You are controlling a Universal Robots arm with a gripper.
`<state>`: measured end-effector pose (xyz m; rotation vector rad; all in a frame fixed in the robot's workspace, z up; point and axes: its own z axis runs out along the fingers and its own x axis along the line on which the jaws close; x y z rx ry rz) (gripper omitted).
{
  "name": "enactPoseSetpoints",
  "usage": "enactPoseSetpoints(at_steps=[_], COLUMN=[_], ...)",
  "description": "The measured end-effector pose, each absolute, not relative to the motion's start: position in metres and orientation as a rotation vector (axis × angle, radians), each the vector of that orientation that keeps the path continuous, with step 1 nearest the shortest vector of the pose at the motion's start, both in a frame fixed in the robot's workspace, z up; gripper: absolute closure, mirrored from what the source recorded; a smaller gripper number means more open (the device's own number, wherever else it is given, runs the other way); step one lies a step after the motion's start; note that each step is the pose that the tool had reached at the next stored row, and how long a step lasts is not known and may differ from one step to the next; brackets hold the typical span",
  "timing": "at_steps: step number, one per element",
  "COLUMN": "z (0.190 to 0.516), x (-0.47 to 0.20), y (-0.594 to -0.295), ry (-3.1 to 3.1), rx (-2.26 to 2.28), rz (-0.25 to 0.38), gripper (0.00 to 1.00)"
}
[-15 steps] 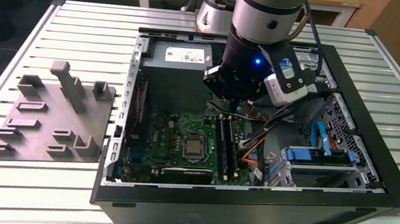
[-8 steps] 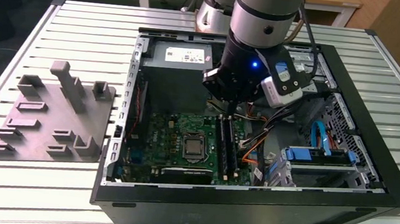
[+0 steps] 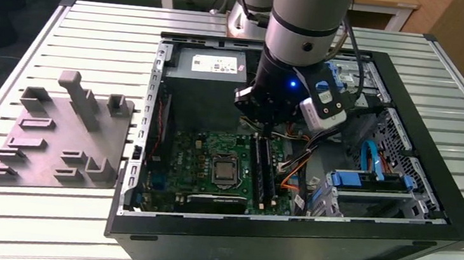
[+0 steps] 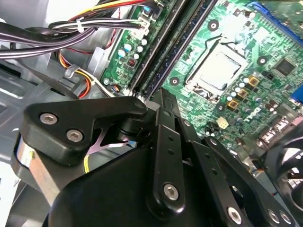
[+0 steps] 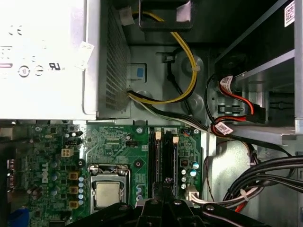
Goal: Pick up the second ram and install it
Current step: 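Press down the second ram until it locks into place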
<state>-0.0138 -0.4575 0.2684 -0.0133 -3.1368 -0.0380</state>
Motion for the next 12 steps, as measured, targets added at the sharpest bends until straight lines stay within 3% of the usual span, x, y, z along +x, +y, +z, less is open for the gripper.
enactPoseSetpoints(at_steps=[12], z=[0.247], x=[-0.012], y=[-0.444], ry=[-3.137], rx=[-0.011], rz=[-0.038], gripper=[0.89])
